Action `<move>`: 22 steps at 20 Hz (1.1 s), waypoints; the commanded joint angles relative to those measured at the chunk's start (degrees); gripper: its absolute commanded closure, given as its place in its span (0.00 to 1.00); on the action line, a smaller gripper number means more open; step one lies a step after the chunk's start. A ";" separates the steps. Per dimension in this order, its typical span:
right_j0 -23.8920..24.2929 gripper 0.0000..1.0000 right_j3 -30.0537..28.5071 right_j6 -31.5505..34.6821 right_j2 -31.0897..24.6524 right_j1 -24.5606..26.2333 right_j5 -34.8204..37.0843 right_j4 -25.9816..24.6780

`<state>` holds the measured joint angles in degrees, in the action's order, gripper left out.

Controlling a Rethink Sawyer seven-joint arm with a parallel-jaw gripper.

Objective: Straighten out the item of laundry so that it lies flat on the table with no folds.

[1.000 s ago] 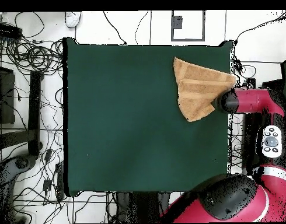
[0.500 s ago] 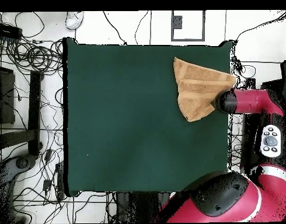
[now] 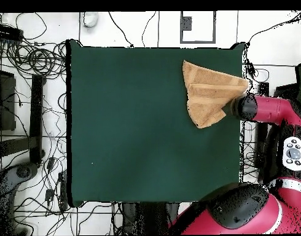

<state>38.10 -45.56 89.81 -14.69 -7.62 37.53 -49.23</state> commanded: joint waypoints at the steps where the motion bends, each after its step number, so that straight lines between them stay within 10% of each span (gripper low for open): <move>1: -1.76 0.00 -7.18 7.30 -2.58 4.28 -1.27 5.66; 22: -2.58 0.00 -4.90 3.09 -0.58 4.78 1.93 9.36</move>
<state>38.10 -45.56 89.81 -12.81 -7.47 37.53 -43.08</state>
